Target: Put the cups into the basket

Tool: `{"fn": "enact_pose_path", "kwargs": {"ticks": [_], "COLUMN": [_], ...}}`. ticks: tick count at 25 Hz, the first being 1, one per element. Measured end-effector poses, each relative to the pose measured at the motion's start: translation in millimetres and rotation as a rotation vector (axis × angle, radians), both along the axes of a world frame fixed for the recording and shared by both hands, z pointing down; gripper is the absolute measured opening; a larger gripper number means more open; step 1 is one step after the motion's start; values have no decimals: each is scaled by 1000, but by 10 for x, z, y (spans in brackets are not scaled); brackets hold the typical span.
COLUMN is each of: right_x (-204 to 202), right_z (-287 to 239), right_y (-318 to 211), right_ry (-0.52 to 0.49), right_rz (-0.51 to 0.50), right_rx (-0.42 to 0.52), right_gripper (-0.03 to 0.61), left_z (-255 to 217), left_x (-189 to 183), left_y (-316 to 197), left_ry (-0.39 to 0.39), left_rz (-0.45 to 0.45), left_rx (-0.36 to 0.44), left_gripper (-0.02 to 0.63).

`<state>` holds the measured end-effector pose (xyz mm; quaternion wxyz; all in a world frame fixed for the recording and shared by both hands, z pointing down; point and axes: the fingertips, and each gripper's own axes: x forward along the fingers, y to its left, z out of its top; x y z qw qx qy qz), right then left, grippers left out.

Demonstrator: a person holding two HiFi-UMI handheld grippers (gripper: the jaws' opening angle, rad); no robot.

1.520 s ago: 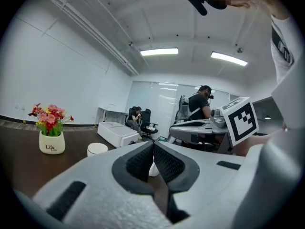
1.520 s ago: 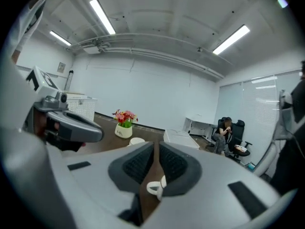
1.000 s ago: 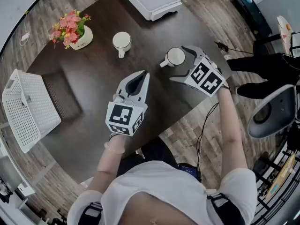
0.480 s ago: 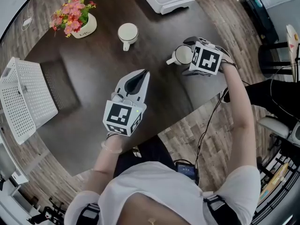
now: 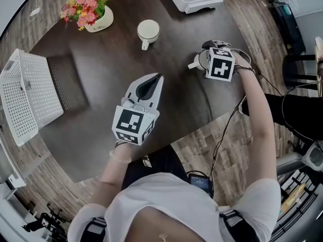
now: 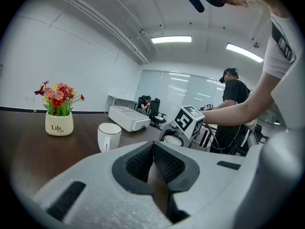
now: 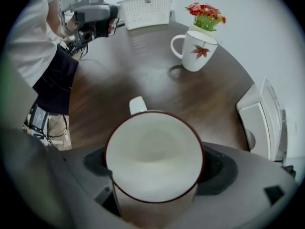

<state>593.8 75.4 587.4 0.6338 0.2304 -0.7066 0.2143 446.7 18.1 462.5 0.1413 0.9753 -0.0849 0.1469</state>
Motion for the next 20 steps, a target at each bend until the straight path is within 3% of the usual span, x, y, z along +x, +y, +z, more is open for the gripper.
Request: {"fn": "enact_pose_path", "kwargs": {"ticks": [3, 20], "right_x": [12, -137], "right_z": [42, -172], "right_y": [31, -8], "right_ry": [9, -67], "right_rz": [-20, 104], "right_rx": [-7, 38], "right_gripper": [449, 445], "left_z": [20, -66], "left_x": [-31, -186], "left_y": [5, 29], "left_ry": [-5, 14], "left_rz": [0, -8], "left_rx": [-2, 1], "left_gripper": [11, 11]}}
